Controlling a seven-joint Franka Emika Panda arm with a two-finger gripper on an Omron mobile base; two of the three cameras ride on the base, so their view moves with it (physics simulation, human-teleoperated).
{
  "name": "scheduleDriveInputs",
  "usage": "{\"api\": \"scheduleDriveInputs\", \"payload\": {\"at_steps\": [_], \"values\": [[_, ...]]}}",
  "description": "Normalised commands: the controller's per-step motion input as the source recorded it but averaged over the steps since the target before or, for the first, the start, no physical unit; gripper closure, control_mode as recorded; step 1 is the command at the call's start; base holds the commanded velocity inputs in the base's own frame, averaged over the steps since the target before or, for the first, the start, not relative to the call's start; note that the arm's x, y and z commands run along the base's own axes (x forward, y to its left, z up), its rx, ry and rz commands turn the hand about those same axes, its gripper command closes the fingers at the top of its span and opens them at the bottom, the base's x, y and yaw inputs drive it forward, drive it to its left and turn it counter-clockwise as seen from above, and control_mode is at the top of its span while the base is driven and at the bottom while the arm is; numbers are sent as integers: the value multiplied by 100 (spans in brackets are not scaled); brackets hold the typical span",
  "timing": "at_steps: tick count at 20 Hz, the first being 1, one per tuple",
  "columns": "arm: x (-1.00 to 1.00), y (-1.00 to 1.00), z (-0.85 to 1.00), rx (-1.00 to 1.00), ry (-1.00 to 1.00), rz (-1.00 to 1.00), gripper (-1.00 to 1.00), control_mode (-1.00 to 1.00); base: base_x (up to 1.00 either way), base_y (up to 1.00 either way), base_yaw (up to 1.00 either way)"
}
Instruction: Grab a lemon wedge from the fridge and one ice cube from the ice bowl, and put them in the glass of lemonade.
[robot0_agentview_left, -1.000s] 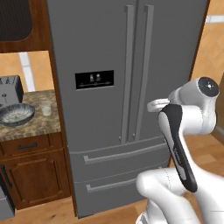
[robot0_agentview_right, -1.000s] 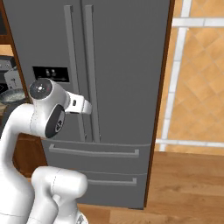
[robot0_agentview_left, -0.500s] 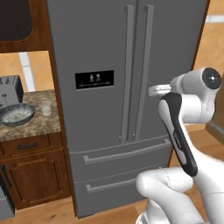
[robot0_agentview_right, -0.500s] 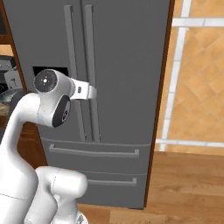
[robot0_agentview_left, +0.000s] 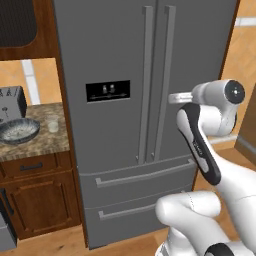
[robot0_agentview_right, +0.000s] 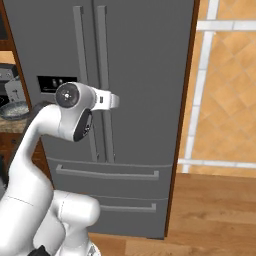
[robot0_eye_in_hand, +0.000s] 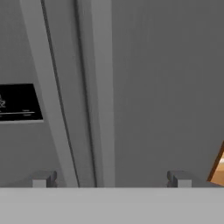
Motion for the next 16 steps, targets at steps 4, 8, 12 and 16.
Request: {"api": "scheduleDriveInputs", "payload": {"at_steps": [4, 8, 12, 16], "values": [[71, 0, 2, 0, -2, 3, -100, -100, 0, 0, 0], [90, 0, 1, 0, 0, 9, -100, -100, 0, 0, 0], [74, 0, 0, 0, 0, 10, -100, -100, 0, 0, 0], [70, 1, 0, 0, 0, 7, -100, -100, 0, 0, 0]]}}
